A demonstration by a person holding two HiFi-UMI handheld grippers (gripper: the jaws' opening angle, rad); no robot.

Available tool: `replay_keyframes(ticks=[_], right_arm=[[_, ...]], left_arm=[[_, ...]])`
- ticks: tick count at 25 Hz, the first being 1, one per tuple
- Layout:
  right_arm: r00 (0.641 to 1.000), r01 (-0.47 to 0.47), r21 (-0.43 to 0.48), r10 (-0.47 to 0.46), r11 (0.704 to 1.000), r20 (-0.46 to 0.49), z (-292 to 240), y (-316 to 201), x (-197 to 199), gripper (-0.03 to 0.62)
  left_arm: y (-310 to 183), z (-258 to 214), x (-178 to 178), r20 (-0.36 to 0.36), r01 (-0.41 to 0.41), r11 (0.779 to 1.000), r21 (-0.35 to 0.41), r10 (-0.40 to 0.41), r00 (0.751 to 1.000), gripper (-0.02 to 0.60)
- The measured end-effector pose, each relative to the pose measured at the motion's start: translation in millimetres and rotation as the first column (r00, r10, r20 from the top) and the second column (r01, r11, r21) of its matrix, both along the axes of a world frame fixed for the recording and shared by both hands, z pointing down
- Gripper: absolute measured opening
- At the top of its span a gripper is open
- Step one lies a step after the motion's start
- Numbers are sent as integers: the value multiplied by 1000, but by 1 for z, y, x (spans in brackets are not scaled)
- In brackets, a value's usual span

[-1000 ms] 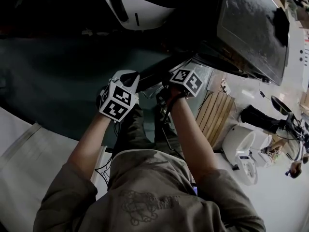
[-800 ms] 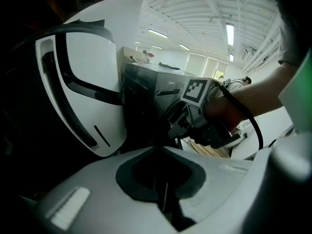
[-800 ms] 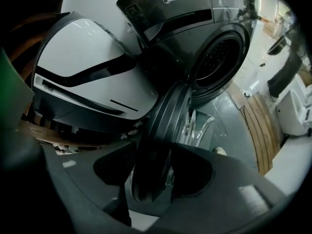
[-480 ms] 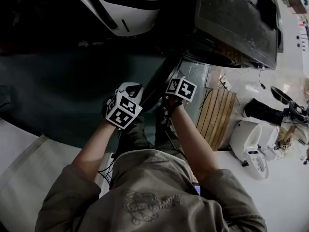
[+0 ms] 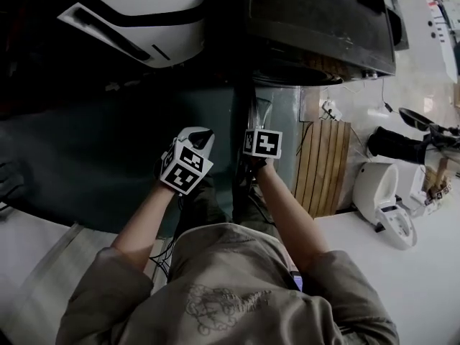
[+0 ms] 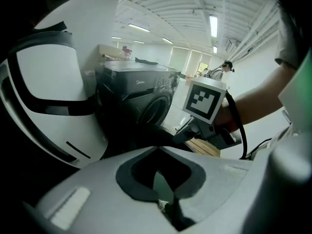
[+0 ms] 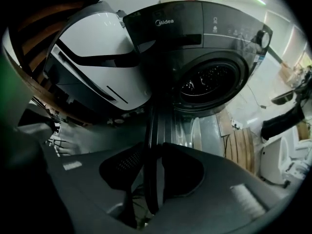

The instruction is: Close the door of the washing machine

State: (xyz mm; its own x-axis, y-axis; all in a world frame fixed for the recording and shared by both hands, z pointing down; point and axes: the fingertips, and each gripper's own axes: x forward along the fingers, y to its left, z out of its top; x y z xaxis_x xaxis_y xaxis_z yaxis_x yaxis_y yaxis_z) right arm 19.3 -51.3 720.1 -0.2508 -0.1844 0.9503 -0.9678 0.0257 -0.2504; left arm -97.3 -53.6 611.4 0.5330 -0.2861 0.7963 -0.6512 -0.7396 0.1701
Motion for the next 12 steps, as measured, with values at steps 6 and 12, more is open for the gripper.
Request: replay_keyframes(ticks=[6, 12], right_arm=[[993, 103, 52, -99, 993, -63, -6, -6, 42, 138], [972, 187, 68, -174, 980, -159, -5, -13, 90, 138]], left_arm=[[-5, -2, 33, 2, -42, 999, 6, 42, 999, 0], [-6, 0, 58, 12, -69, 998, -5, 69, 998, 0]])
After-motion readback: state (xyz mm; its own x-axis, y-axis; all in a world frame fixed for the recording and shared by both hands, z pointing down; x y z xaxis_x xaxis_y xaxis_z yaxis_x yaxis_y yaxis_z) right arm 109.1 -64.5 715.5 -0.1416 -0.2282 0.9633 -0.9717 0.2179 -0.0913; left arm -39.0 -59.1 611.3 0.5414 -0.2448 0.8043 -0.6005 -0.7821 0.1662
